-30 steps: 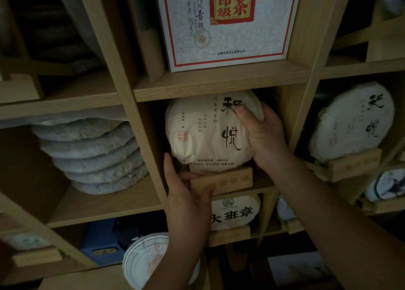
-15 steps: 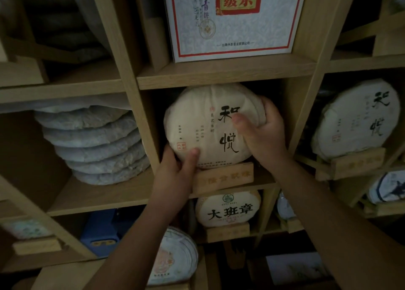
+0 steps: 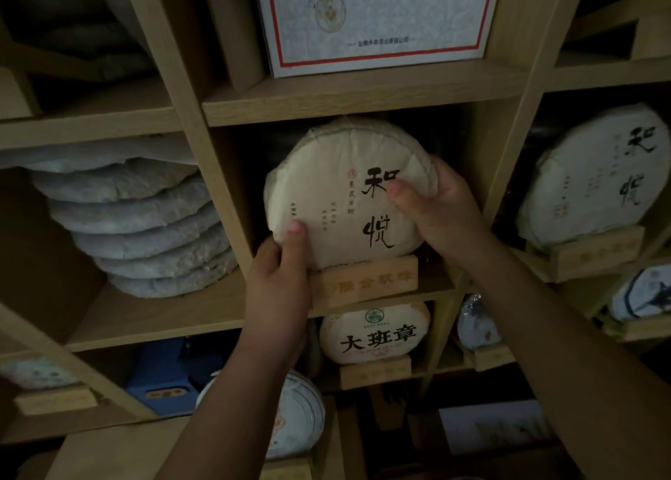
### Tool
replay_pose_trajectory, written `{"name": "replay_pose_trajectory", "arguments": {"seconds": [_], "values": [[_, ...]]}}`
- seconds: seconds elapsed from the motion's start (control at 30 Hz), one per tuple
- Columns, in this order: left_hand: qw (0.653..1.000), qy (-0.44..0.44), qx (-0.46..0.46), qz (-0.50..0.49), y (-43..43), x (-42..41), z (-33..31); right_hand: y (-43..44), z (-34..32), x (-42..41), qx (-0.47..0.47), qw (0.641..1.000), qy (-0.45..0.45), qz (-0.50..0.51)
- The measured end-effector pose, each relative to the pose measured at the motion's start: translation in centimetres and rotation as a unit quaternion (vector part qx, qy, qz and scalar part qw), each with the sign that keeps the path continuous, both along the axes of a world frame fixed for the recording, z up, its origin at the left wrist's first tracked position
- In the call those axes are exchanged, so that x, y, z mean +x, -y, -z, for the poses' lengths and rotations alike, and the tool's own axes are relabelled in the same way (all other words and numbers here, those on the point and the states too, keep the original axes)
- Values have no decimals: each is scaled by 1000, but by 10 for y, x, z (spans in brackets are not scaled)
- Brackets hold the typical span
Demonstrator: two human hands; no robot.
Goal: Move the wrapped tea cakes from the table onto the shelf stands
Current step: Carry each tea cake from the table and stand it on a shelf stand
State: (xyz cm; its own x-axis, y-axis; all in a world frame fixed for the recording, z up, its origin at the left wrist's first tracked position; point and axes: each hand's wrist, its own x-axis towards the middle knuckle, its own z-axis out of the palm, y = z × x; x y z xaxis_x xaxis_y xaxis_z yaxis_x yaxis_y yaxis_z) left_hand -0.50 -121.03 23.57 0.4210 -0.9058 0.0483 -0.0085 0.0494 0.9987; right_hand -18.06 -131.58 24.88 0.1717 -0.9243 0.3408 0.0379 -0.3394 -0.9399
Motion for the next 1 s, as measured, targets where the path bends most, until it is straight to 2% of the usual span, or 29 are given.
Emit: {"name": "replay_pose_trajectory", "arguments": {"seconds": [0.17,0.27,0.43,0.67,0.77,0.87,0.93,1.0], "values": [[1000,18,17,12,7,3,-1,-2,-1,-1,-9,999,-37,21],[998,59,26,5,7,4,2,-4,6,-2,-13,998,-62,30],[996,84,35,-26,8,-1,8,-12,18,-1,4,999,-46,25],[995,81,46,-30,6,-2,10,-14,13,0,8,997,-77,22],[990,122,53,-35,4,-1,7,-17,10,-1,-16,997,-69,14],[977,197,-33,-74,4,-7,8,-21,11,1,-58,995,-77,37],[965,223,-103,-91,10,-18,12,-23,15,3,-73,991,-98,52],[958,227,-130,-119,18,-27,22,-23,15,5,-79,989,-113,62]]}}
